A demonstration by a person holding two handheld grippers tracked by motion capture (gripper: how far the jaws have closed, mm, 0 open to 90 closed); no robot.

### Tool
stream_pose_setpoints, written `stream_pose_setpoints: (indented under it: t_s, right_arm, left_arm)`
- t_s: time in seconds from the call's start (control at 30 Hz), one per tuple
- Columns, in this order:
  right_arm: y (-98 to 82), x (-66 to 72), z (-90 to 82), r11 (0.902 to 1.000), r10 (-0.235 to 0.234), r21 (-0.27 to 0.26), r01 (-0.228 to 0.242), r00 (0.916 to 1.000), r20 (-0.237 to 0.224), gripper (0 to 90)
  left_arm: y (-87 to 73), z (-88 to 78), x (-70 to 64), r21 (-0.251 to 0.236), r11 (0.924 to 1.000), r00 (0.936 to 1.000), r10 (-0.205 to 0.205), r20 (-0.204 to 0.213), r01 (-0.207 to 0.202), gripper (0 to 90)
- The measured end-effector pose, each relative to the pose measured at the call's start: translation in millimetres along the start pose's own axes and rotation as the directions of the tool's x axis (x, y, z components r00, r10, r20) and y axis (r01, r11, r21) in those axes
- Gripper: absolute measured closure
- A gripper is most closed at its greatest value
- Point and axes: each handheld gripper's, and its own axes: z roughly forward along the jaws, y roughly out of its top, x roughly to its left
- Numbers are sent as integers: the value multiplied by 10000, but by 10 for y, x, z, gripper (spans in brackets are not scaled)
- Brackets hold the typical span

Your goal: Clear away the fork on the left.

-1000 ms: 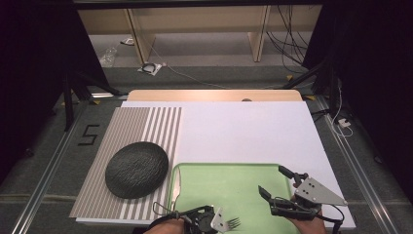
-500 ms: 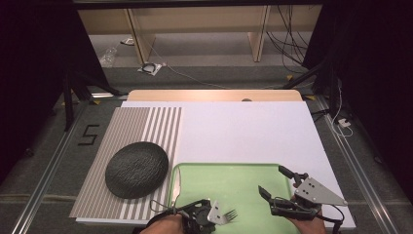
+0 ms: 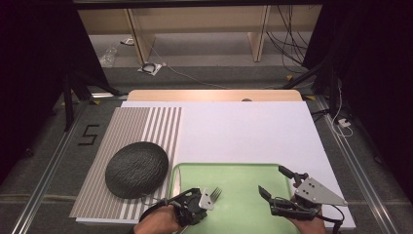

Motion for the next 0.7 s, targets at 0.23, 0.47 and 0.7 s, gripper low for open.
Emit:
stream_pose_setpoints:
  t_s: [0.23, 0.47, 0.7]
  right_arm:
    - [0, -1, 0, 10000, -34, -25, 34, 10000, -4, 144]
    - [0, -2, 0, 10000, -33, -25, 33, 10000, -6, 144]
    - [-1, -4, 2, 10000, -5, -48, 5, 10000, -11, 145]
  left_arm:
    - [-79, -40, 123, 141, 9992, 9988, -360, -342, 365, 896]
    - [-133, -67, 207, 218, 9975, 9969, -659, -434, 669, 896]
    - [-173, -88, 263, 295, 9959, 9951, -838, -531, 854, 896]
